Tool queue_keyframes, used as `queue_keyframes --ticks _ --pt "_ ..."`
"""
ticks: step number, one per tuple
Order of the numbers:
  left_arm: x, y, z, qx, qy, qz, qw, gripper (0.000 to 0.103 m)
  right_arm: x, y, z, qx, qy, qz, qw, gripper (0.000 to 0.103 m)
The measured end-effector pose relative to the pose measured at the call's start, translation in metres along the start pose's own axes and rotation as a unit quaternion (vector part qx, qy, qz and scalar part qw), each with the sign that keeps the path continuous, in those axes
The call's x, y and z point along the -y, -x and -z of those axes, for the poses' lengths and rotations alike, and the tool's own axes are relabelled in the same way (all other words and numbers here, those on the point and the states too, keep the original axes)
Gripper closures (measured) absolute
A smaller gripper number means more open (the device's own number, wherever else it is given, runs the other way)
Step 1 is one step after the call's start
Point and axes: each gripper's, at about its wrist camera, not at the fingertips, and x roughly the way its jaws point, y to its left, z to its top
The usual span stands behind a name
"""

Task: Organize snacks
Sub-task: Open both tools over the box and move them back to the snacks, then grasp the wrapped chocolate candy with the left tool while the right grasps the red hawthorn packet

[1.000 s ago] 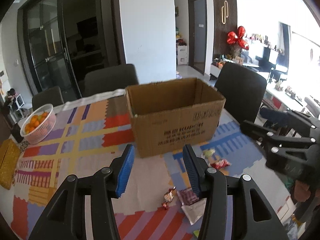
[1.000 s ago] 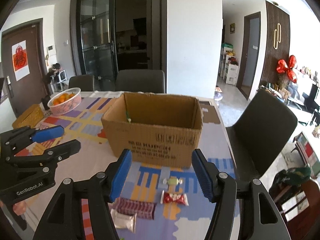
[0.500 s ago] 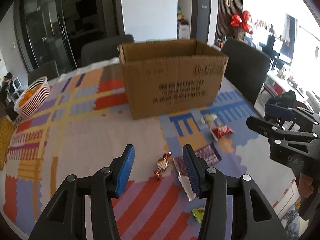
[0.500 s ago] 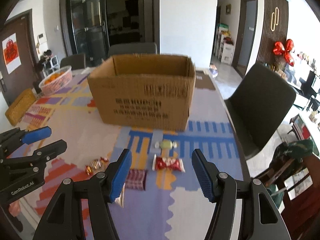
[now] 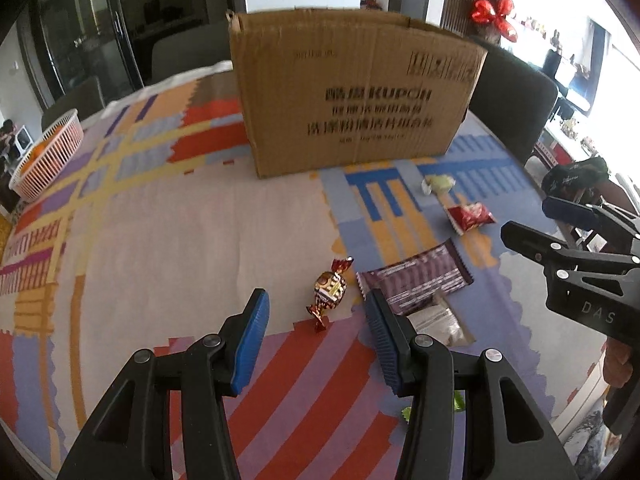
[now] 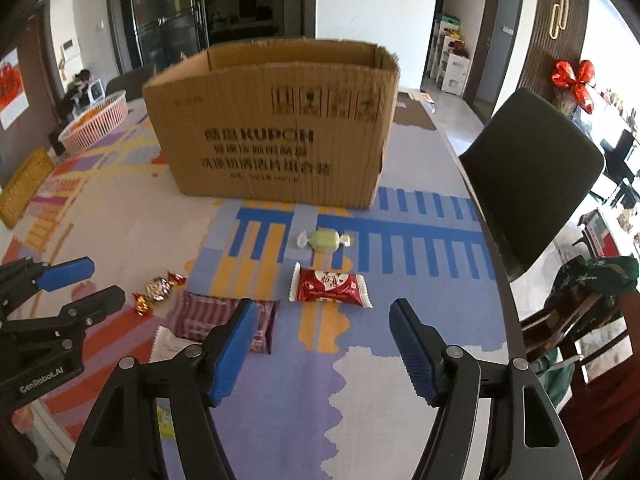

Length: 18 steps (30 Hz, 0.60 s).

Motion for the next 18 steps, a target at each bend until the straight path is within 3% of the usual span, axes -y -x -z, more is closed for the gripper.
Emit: queue_keyframes --ticks 12,18 --pt "-0.001 -0.037 -0.004 -0.035 0.002 0.008 0.9994 0.054 0.004 -0.041 -0.005 -0.039 0.008 -0.002 0.999 0.034" --pt "-0.004 -0.047 -0.004 -0.043 0.009 0.009 0.999 0.055 0.006 -0.05 -0.008 -0.034 -0.001 -0.004 0.999 0.034"
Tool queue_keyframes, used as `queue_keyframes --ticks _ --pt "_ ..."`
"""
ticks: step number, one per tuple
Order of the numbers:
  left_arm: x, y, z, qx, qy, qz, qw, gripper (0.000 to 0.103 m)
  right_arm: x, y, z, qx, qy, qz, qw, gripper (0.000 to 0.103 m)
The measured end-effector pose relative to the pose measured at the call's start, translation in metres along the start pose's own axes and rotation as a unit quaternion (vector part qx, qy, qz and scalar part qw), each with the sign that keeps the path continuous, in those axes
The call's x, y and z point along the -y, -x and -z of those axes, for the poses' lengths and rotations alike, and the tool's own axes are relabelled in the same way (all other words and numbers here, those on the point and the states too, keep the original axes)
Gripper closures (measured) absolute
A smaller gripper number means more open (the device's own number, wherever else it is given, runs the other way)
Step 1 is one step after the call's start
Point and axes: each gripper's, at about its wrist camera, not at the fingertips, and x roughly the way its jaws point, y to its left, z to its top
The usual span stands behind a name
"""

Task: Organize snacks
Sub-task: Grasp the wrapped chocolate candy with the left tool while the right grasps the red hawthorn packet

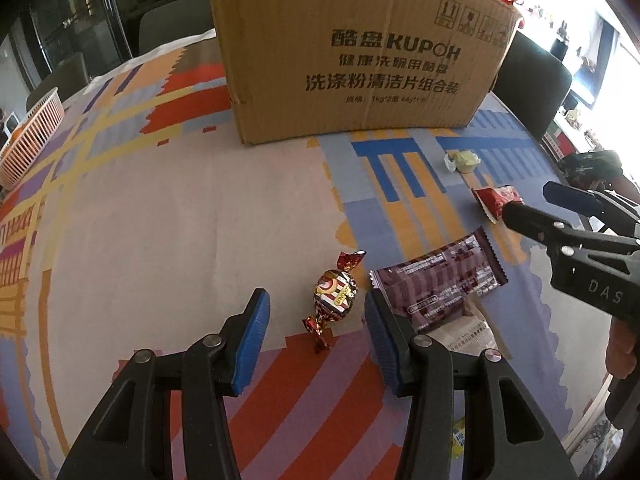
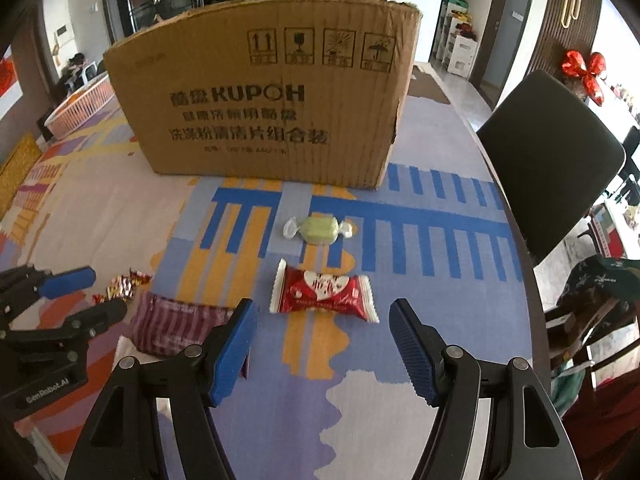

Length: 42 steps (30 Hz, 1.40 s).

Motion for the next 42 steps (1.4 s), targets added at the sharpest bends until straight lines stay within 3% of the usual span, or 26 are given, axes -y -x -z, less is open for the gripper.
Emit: queue_keyframes --ticks 11,18,27,36,42 --pt "0.004 -0.009 -0.004 -0.004 0.0 0.002 1.0 0.067 0.016 -0.016 -0.001 0.005 -0.056 -0.008 0.998 0.034" --pt "0.003 -0.01 -0.008 -0.003 0.0 0.0 1.0 0.08 0.019 -0.028 0.0 -0.004 -0.058 -0.018 0.998 0.035" --pt "0.001 -0.011 -0.009 -0.002 0.005 0.004 1.0 0.08 0.01 -0.032 0.0 -0.004 -0.038 -0.03 0.999 0.052" --pt "0.007 0.001 -0.012 0.02 -0.002 -0.001 0.9998 0.08 0.011 -0.031 0.0 0.011 -0.039 -0.039 0.998 0.083" --pt "0.009 0.008 -0.018 0.031 -0.002 0.003 0.9995 0.081 0.012 -0.023 0.002 0.025 -0.037 -0.039 0.998 0.09"
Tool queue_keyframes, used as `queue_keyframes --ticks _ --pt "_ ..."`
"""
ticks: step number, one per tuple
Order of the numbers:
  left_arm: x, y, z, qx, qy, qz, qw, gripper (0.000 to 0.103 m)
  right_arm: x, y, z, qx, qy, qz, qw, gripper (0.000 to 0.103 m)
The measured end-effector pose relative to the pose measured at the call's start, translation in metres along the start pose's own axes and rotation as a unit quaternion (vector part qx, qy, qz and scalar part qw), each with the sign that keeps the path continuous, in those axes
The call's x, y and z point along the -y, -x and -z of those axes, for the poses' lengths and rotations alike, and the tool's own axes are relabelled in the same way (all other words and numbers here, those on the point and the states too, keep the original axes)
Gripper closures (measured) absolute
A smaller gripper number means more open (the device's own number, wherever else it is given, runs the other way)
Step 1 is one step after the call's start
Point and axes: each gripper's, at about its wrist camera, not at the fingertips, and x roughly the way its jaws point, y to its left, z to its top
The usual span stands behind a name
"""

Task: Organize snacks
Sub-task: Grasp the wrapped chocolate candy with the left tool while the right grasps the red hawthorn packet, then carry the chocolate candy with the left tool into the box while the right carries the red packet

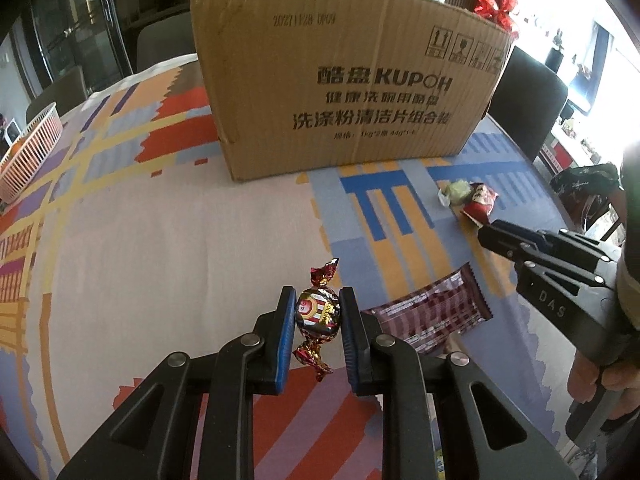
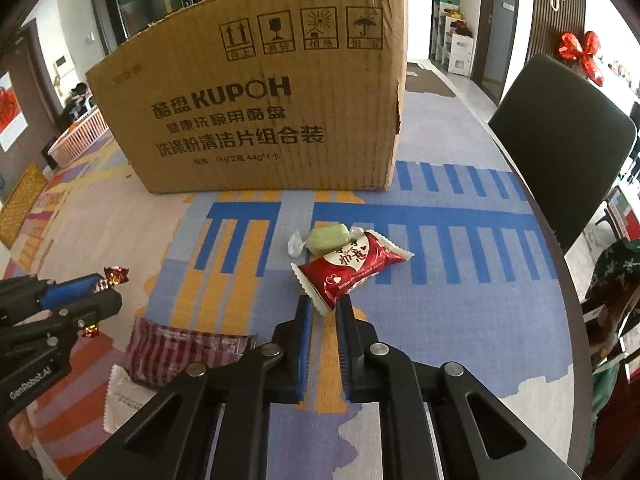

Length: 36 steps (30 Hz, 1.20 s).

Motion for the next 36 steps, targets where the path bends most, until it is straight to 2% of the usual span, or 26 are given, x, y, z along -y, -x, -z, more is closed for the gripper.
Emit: queue_keyframes --ticks 3,5,6,7,12,20,26,30,36 --pt "0.002 0.002 -0.002 0.004 0.0 0.002 1.0 0.08 0.003 0.001 0.0 -0.005 -0.006 0.0 1.0 0.09" --pt "0.004 0.003 -0.004 0.006 -0.002 0.006 1.0 0.081 0.008 0.004 0.0 -0.008 -0.027 0.0 1.0 0.084" --pt "0.006 0.003 -0.005 0.007 -0.003 0.007 0.9999 0.08 0.012 0.006 0.0 -0.009 -0.042 -0.003 0.999 0.065" --pt "0.007 0.003 -0.007 0.008 -0.004 0.008 0.9999 0.08 0.015 0.008 -0.001 -0.005 -0.056 -0.004 0.998 0.056" --pt "0.012 0.001 -0.017 0.015 -0.004 0.012 0.9998 0.08 0.02 0.015 -0.009 0.021 -0.078 0.004 0.997 0.056" --pt "0.015 0.001 -0.034 0.029 -0.007 0.009 0.9995 0.081 0.022 -0.008 -0.026 0.01 -0.104 0.01 0.994 0.057" --pt "0.019 -0.003 -0.036 0.027 -0.009 0.01 0.9995 0.081 0.024 -0.02 -0.024 0.0 -0.104 0.025 0.994 0.067" --pt "0.019 -0.007 -0.035 0.023 -0.006 0.012 0.9997 0.081 0.025 -0.023 -0.027 -0.001 -0.093 0.032 0.995 0.078" --pt "0.02 -0.003 -0.033 0.024 -0.003 0.014 0.9996 0.081 0.025 -0.017 -0.025 0.007 -0.081 0.035 0.996 0.079"
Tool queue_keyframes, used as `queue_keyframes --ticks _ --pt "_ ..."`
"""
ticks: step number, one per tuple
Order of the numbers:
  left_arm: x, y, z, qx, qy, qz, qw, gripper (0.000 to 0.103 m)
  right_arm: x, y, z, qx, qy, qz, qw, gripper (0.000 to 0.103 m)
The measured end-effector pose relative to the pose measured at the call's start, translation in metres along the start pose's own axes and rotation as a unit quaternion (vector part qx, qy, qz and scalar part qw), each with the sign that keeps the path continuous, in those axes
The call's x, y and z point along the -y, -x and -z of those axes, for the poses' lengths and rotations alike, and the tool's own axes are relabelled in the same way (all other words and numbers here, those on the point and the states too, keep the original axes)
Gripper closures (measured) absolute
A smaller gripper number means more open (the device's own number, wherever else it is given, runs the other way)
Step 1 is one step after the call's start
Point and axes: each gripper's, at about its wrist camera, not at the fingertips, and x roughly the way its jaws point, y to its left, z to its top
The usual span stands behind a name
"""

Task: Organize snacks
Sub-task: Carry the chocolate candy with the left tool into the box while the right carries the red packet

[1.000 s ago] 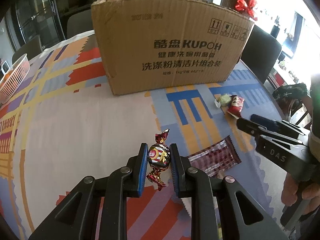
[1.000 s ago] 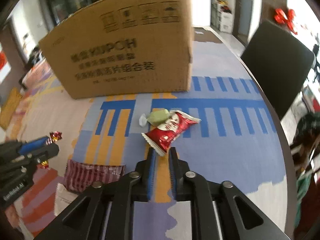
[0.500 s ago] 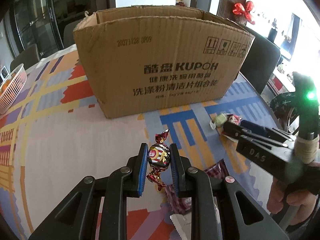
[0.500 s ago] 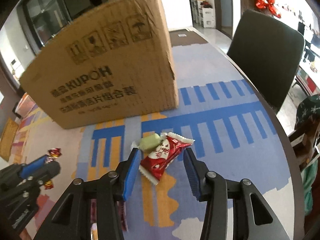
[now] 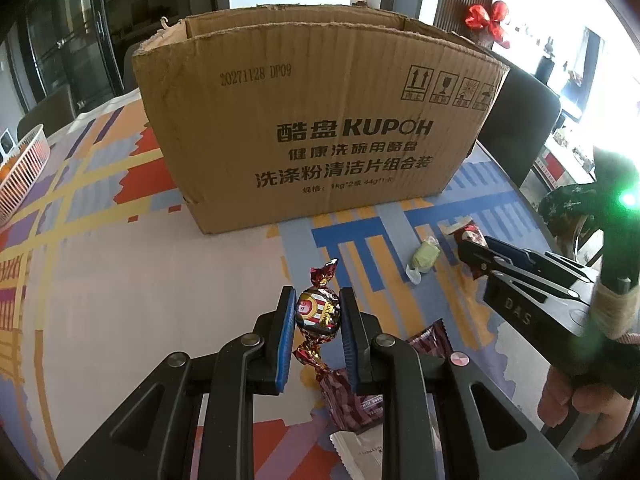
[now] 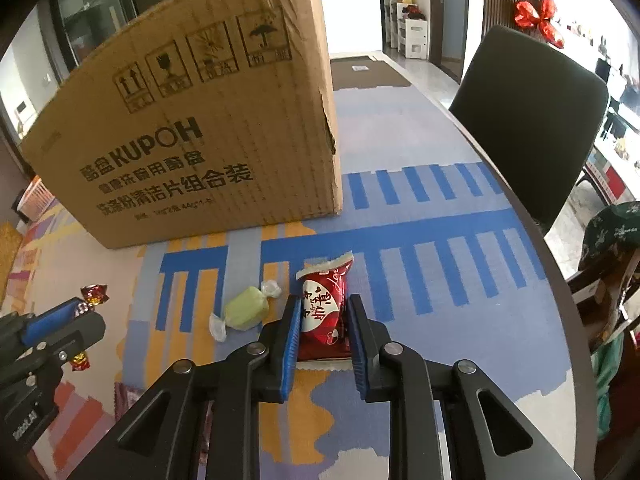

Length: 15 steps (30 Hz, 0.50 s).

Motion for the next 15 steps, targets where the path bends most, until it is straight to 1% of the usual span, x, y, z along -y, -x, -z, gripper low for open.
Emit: queue_keyframes --ticks 4,8,15 --pt "0.001 0.01 0.001 0.01 0.003 0.004 0.9999 0.081 0.0 0.017 0.003 0.014 0.004 -0.004 1.0 0.079" --pt "0.003 0.025 0.0 0.024 0.004 0.01 0.9997 0.081 -0.002 0.044 0.009 0.031 0.005 -0.017 0.999 0.079" --pt "0.006 0.062 -0.011 0.067 -0.002 0.013 0.9977 0.081 -0.011 0.086 -0.003 0.077 0.013 -0.042 0.996 0.079"
